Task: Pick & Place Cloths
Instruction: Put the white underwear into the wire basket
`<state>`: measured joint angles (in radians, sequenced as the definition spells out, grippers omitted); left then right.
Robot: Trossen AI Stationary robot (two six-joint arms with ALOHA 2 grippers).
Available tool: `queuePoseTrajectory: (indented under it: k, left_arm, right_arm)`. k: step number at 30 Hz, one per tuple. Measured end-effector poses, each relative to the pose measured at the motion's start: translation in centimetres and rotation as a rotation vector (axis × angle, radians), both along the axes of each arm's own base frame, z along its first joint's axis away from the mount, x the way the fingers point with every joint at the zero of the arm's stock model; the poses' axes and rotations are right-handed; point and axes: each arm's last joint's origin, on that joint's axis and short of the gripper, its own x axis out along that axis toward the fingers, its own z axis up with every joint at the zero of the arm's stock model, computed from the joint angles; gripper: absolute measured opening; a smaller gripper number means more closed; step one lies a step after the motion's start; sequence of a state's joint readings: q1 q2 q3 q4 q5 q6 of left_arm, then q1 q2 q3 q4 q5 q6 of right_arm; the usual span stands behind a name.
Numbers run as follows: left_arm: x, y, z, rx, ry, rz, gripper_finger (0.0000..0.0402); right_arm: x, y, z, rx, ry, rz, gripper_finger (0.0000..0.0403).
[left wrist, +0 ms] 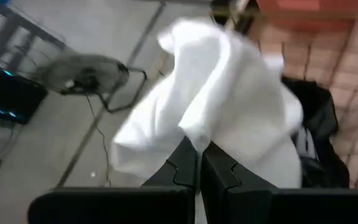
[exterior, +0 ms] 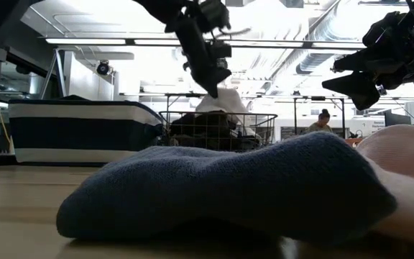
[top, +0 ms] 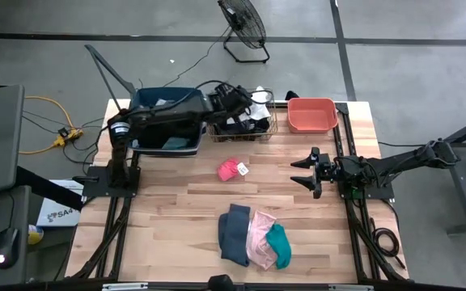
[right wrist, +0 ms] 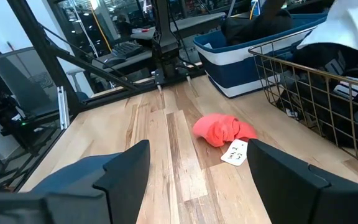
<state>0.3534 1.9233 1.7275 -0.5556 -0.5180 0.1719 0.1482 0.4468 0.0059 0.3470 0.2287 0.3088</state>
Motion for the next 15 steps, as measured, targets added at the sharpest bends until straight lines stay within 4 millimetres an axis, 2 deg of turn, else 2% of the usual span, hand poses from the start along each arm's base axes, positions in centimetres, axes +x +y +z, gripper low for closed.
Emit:
queuePoseTrajectory:
  k: [4,10,15]
  left_arm:
    - [0.5,0.2,-2.4,-0.055,0.074,0.016,0.0]
    - [0.5,0.5,-4.8,-0.116,0.168,0.053,0.0]
    - [0.4,0.5,-5.3,-0.133,0.195,0.06,0.0]
  right_arm:
    - [0.0,0.0,0.0,0.0,0.0,0.0,0.026]
    - [0.0,0.0,0.0,0.0,0.0,0.0,0.026]
    - [0.0,0.0,0.0,0.0,-0.001,0.0,0.026]
